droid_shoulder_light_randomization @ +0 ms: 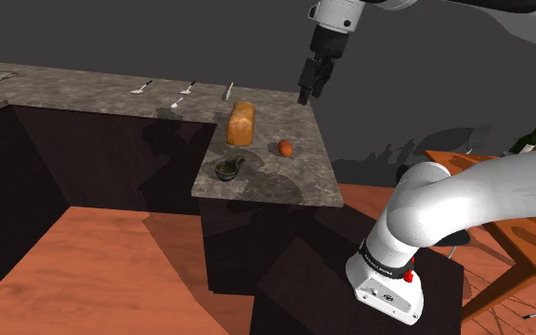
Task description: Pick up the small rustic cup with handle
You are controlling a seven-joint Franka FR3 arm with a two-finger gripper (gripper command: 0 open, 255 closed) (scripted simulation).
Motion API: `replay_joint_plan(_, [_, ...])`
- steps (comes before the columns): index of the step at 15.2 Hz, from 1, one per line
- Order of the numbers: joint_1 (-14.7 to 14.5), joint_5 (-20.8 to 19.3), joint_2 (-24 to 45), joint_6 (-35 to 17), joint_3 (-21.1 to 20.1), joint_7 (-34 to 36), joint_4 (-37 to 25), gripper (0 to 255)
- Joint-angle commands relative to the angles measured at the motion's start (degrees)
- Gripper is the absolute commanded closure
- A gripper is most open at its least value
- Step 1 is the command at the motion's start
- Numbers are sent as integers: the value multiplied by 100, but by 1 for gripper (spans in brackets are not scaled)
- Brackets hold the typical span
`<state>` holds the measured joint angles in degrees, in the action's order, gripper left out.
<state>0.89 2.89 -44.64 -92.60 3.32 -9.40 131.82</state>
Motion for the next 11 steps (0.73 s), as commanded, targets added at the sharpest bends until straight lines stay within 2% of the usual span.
replay_joint_plan(1, [0,0,0,0,0,0,0,0])
replay_joint_plan(11, [43,60,1534,-1791,2,130,366,0])
